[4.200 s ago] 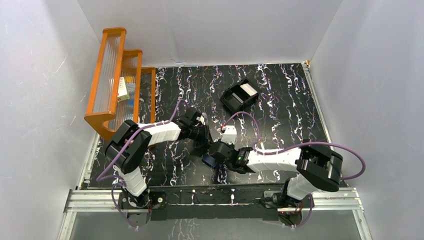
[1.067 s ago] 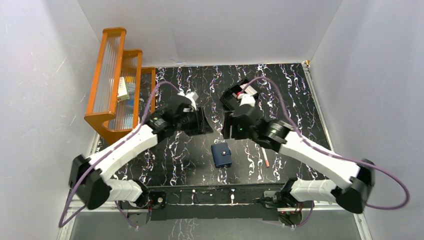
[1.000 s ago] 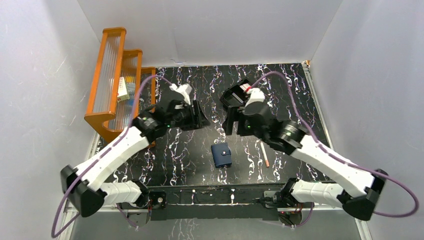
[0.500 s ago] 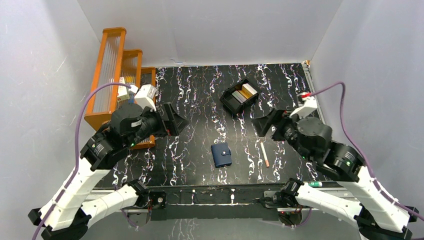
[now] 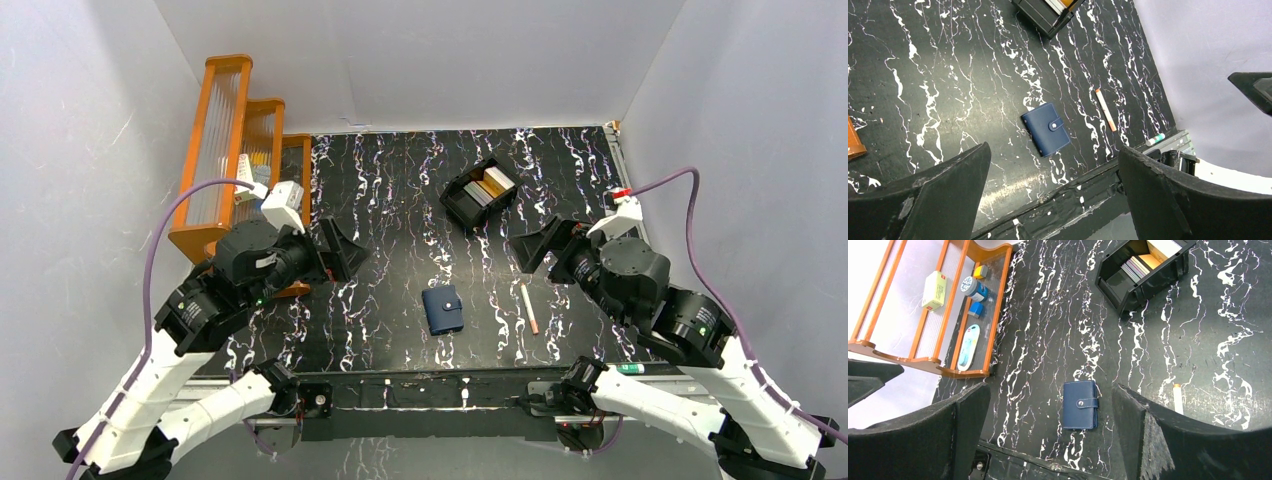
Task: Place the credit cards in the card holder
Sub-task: Reset both arms
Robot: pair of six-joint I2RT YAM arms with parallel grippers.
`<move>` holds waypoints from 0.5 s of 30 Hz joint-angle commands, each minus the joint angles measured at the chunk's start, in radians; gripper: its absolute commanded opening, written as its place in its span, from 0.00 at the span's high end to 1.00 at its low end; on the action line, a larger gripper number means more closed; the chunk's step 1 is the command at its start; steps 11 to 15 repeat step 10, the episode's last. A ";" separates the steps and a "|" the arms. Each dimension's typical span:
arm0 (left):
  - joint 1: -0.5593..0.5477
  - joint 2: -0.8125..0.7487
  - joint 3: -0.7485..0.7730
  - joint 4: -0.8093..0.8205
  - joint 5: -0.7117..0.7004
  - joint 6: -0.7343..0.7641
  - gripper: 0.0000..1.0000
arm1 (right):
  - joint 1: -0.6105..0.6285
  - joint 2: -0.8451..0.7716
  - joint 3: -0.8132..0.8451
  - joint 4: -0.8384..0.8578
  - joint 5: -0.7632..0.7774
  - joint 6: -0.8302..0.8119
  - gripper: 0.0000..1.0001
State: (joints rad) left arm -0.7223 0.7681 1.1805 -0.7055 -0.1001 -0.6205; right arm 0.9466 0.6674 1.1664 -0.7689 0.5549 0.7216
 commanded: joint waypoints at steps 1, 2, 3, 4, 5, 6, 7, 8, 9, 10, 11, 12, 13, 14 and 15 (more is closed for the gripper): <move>-0.003 -0.026 0.005 0.013 -0.028 0.012 0.01 | 0.003 0.000 -0.002 0.011 0.012 0.018 0.02; -0.003 -0.027 0.007 0.012 -0.030 0.014 0.01 | 0.003 0.000 -0.002 0.011 0.010 0.018 0.02; -0.003 -0.028 0.007 0.012 -0.032 0.014 0.01 | 0.003 -0.001 -0.002 0.012 0.010 0.019 0.02; -0.003 -0.027 0.007 0.008 -0.034 0.015 0.01 | 0.003 -0.002 -0.002 0.013 0.010 0.020 0.02; -0.003 -0.024 0.008 0.006 -0.036 0.015 0.01 | 0.002 -0.002 -0.001 0.013 0.011 0.019 0.02; -0.003 -0.022 0.008 0.003 -0.035 0.015 0.01 | 0.002 -0.001 -0.001 0.014 0.010 0.021 0.02; -0.002 -0.020 0.009 0.002 -0.035 0.015 0.01 | 0.002 0.000 0.001 0.014 0.009 0.022 0.02; -0.002 -0.018 0.010 0.000 -0.035 0.013 0.01 | 0.003 0.000 0.001 0.014 0.007 0.021 0.02; -0.003 -0.019 0.009 0.000 -0.034 0.011 0.01 | 0.003 0.000 0.001 0.013 0.005 0.022 0.02; -0.003 -0.023 0.007 0.002 -0.035 0.009 0.01 | 0.003 0.000 0.001 0.013 0.005 0.021 0.02; -0.003 -0.023 0.007 0.002 -0.035 0.009 0.01 | 0.003 0.000 0.001 0.013 0.005 0.021 0.02; -0.003 -0.023 0.007 0.002 -0.035 0.009 0.01 | 0.003 0.000 0.001 0.013 0.005 0.021 0.02; -0.003 -0.023 0.007 0.002 -0.035 0.009 0.01 | 0.003 0.000 0.001 0.013 0.005 0.021 0.02; -0.003 -0.023 0.007 0.002 -0.035 0.009 0.01 | 0.003 0.000 0.001 0.013 0.005 0.021 0.02; -0.003 -0.023 0.007 0.002 -0.035 0.009 0.01 | 0.003 0.000 0.001 0.013 0.005 0.021 0.02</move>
